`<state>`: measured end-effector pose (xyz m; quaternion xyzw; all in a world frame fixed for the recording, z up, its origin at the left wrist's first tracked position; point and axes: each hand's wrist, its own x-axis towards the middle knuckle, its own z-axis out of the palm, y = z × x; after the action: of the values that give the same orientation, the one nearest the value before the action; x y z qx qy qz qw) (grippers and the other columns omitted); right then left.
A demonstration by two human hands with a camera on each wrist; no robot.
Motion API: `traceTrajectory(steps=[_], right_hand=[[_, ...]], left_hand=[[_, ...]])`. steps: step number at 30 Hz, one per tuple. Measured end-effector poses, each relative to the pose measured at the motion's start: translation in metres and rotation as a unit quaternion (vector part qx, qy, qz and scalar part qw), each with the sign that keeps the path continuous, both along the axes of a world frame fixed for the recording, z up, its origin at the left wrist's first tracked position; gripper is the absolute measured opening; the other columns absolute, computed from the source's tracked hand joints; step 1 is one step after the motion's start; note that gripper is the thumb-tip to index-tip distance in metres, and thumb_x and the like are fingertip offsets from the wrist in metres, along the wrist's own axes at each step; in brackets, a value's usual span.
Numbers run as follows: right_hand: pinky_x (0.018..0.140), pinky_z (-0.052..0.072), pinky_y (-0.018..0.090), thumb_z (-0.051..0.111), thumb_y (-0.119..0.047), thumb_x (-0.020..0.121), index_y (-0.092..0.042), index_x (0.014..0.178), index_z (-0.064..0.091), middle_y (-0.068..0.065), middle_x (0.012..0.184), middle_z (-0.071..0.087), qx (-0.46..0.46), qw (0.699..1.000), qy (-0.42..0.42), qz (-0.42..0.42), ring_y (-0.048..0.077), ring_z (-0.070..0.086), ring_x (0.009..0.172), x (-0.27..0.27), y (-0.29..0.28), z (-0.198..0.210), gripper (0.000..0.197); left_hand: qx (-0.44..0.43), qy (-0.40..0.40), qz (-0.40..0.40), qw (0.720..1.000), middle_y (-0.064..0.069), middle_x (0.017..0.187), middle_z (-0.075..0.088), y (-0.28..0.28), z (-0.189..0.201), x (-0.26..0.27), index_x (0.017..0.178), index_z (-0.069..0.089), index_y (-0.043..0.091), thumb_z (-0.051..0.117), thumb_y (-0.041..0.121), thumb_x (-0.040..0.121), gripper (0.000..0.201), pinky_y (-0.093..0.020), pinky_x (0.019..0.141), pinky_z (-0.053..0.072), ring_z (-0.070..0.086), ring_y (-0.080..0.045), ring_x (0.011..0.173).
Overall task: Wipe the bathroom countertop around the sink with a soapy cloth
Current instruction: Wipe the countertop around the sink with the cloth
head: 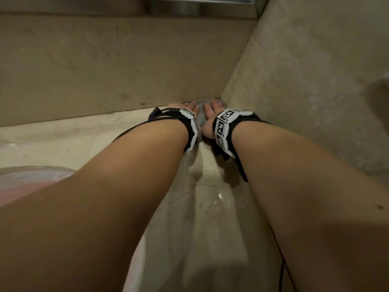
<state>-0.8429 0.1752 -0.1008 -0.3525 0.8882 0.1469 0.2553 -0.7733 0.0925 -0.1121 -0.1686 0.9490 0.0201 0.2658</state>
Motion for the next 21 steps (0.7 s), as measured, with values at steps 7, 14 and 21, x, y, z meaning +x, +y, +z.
traceTrajectory(steps=[7,14,21], right_hand=[[0.122,0.006,0.036,0.039,-0.041,0.095,-0.022,0.152,-0.002,0.005,0.160,-0.012,-0.037,0.999,0.002,-0.013,0.024,-0.004,0.149,0.006,0.005,0.001,0.073],[0.110,0.032,0.041,0.045,-0.035,0.093,-0.013,0.152,0.005,0.012,0.159,0.008,0.010,0.999,0.022,-0.025,0.030,0.023,0.143,0.010,-0.003,0.013,0.074],[0.118,0.015,0.039,0.039,-0.040,0.090,-0.008,0.151,-0.002,0.013,0.160,-0.004,0.032,0.999,0.024,-0.026,0.025,0.006,0.148,0.005,-0.016,0.008,0.080]], left_hand=[[-0.031,-0.022,-0.002,0.999,0.001,0.161,-0.011,0.000,-0.001,-0.006,0.152,-0.009,0.014,0.038,0.053,0.093,0.085,-0.029,0.119,0.008,0.001,-0.014,0.149],[-0.017,-0.013,-0.007,1.000,-0.001,0.161,-0.011,0.004,0.008,-0.001,0.152,-0.007,0.013,0.034,0.053,0.094,0.081,-0.031,0.120,0.007,0.002,-0.018,0.149],[-0.008,0.021,-0.028,0.999,-0.010,0.161,-0.006,0.006,0.012,0.004,0.151,-0.005,0.006,0.032,0.042,0.098,0.074,-0.032,0.120,0.003,0.003,-0.022,0.149]])
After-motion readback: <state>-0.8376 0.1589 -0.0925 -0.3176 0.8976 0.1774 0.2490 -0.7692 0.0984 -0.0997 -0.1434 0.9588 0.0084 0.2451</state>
